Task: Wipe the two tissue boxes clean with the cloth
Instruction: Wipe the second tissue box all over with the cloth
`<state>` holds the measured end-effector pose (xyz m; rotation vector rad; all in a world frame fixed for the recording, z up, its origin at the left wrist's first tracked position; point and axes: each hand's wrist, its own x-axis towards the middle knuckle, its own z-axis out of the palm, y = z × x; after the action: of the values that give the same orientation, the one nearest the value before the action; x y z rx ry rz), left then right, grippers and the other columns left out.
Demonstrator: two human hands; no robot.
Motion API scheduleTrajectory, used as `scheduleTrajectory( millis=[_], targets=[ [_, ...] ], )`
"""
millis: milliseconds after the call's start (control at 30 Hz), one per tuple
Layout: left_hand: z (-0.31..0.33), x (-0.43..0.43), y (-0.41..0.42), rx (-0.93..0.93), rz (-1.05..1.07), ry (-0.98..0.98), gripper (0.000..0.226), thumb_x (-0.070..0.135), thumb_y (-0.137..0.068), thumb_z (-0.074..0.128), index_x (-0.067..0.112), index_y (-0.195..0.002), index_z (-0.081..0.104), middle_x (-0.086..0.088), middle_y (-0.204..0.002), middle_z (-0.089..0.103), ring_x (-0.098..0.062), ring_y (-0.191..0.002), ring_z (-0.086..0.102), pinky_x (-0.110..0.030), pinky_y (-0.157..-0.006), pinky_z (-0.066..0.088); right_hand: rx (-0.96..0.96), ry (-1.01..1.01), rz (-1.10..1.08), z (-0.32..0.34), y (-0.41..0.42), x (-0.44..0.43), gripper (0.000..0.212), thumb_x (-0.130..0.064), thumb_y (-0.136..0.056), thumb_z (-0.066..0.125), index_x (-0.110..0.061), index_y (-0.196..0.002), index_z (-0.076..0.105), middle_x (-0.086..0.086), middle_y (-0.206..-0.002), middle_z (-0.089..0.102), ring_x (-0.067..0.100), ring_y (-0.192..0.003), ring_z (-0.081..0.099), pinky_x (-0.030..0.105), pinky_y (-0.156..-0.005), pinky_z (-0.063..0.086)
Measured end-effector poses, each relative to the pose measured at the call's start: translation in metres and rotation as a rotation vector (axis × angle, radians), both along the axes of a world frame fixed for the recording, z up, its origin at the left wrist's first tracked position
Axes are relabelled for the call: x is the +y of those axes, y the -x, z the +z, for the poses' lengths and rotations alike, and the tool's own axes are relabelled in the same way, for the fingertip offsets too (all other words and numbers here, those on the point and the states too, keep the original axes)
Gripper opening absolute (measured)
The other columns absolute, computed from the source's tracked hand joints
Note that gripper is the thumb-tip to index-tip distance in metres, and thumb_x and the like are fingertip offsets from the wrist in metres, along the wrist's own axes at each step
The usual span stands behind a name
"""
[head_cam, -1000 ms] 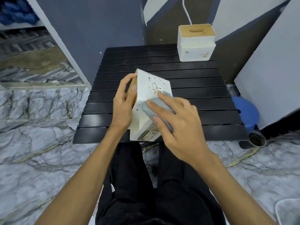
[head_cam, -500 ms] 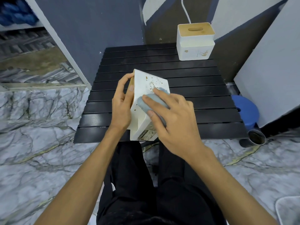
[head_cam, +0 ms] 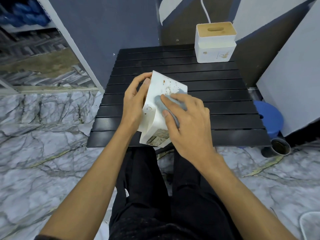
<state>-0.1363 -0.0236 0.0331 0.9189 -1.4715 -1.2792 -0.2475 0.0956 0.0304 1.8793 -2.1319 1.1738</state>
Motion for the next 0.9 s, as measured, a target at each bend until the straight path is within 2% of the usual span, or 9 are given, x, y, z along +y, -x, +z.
scheduleTrajectory(
  millis=[133,267,400,600,667,800,900],
  targets=[
    [-0.003,-0.001,0.0,0.009,0.006,0.015,0.026,0.026,-0.102,0.051,0.015,-0.121,0.065,-0.006,-0.12,0.068,-0.023,-0.105,0.063,-0.041,-0.088,0.052,0.011,0.025,0.036,0.004,-0.002,-0.001,0.034,-0.036,-0.098,0.045,-0.03,-0.128,0.061,-0.01,-0.128,0.06,0.024,-0.117,0.052,0.04,-0.089,0.04],
    [-0.001,0.001,0.003,-0.005,0.016,0.008,0.026,0.026,-0.103,0.051,0.015,-0.122,0.065,-0.003,-0.114,0.07,-0.018,-0.095,0.064,-0.038,-0.082,0.052,-0.049,-0.013,0.051,0.013,0.009,-0.021,0.031,-0.037,-0.097,0.047,-0.033,-0.123,0.064,-0.012,-0.124,0.063,0.022,-0.114,0.055,0.044,-0.091,0.044],
    [0.002,0.005,0.009,-0.004,0.026,0.01,0.025,0.028,-0.1,0.054,0.019,-0.119,0.067,0.003,-0.107,0.071,-0.015,-0.087,0.063,-0.037,-0.078,0.052,-0.153,-0.05,0.027,0.008,0.019,-0.019,0.04,-0.042,-0.095,0.043,-0.031,-0.129,0.061,-0.009,-0.133,0.058,0.022,-0.121,0.05,0.046,-0.098,0.043],
    [0.001,0.006,0.012,-0.03,0.008,0.061,0.027,0.027,-0.101,0.052,0.016,-0.121,0.066,-0.001,-0.113,0.07,-0.014,-0.096,0.065,-0.036,-0.081,0.053,-0.069,-0.011,0.081,0.002,0.007,0.006,0.041,-0.041,-0.099,0.042,-0.031,-0.136,0.057,-0.011,-0.141,0.053,0.019,-0.123,0.048,0.04,-0.102,0.037],
    [0.002,0.007,0.013,-0.037,0.009,0.063,0.027,0.025,-0.102,0.051,0.014,-0.122,0.066,-0.003,-0.11,0.07,-0.014,-0.091,0.064,-0.035,-0.08,0.053,-0.062,-0.009,0.079,0.004,0.011,-0.004,0.039,-0.039,-0.1,0.043,-0.033,-0.135,0.057,-0.012,-0.14,0.054,0.02,-0.12,0.05,0.042,-0.101,0.039],
    [0.005,0.009,0.018,-0.064,0.027,0.046,0.023,0.026,-0.102,0.053,0.02,-0.118,0.068,0.007,-0.096,0.07,-0.016,-0.078,0.058,-0.033,-0.07,0.05,-0.204,-0.042,0.036,0.0,0.028,-0.019,0.042,-0.041,-0.097,0.04,-0.033,-0.133,0.058,-0.011,-0.139,0.056,0.022,-0.124,0.05,0.047,-0.101,0.04],
    [0.006,0.01,0.02,-0.071,0.033,0.05,0.023,0.026,-0.102,0.053,0.02,-0.118,0.068,0.002,-0.103,0.071,-0.013,-0.08,0.06,-0.032,-0.072,0.05,-0.227,-0.025,0.054,-0.002,0.022,-0.002,0.041,-0.041,-0.098,0.04,-0.033,-0.135,0.057,-0.012,-0.14,0.054,0.021,-0.124,0.047,0.046,-0.103,0.039]
  ],
)
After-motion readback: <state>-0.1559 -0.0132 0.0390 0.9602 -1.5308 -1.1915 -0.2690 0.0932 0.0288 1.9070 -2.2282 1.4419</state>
